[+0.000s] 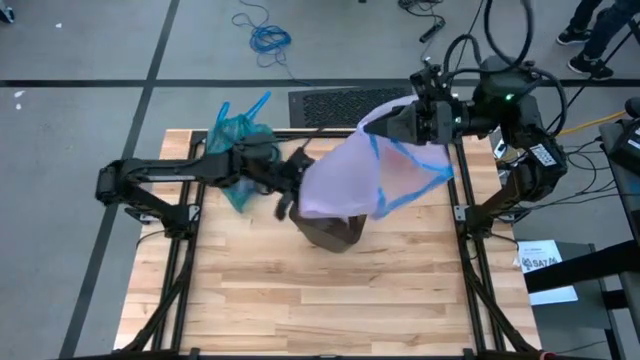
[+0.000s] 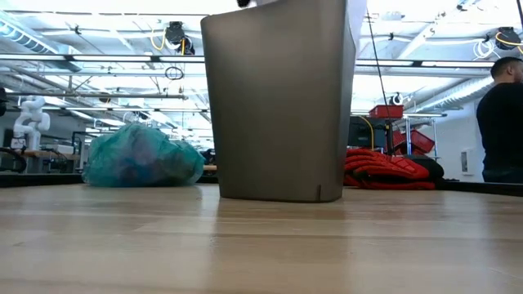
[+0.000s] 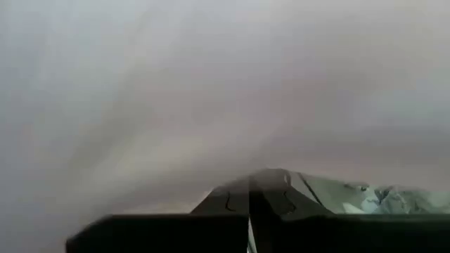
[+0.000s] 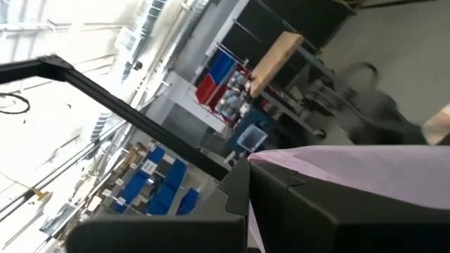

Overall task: Place trash/remove bag and relplace
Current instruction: Insert the new pink trash bag into the trash bin

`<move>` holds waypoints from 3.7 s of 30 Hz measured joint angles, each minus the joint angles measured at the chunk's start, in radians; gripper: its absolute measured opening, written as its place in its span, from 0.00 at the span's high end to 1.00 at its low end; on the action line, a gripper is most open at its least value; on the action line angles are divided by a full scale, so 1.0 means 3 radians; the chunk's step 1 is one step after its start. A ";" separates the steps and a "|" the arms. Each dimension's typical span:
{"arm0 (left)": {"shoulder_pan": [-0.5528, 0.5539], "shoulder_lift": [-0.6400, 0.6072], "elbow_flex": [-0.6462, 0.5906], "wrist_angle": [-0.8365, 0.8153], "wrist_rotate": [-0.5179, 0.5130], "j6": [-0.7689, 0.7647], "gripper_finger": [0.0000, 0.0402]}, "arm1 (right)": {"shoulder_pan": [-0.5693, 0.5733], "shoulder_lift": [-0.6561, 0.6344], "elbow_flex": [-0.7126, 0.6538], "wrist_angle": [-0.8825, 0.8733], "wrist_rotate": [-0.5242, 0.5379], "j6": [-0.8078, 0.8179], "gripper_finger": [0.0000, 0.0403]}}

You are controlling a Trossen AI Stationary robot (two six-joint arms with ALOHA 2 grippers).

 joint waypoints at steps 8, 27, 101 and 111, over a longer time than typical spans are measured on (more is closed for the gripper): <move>-0.0002 -0.0546 0.0003 -0.0673 0.0038 0.0115 1.00 | 0.0097 0.0129 -0.0004 -0.0280 -0.0017 0.0129 1.00; 0.0001 -0.0524 0.0004 -0.0910 0.0034 0.0340 1.00 | 0.0083 -0.0059 0.0001 -0.0745 -0.0107 0.0306 1.00; 0.0520 0.0294 0.0804 -0.1360 -0.0116 0.0548 1.00 | 0.0014 -0.0136 -0.0003 -0.1482 0.0469 -0.1190 1.00; 0.0276 0.0488 0.1293 -0.2904 -0.0347 0.1312 1.00 | -0.0040 -0.0133 -0.0003 -0.1443 0.0539 -0.1337 1.00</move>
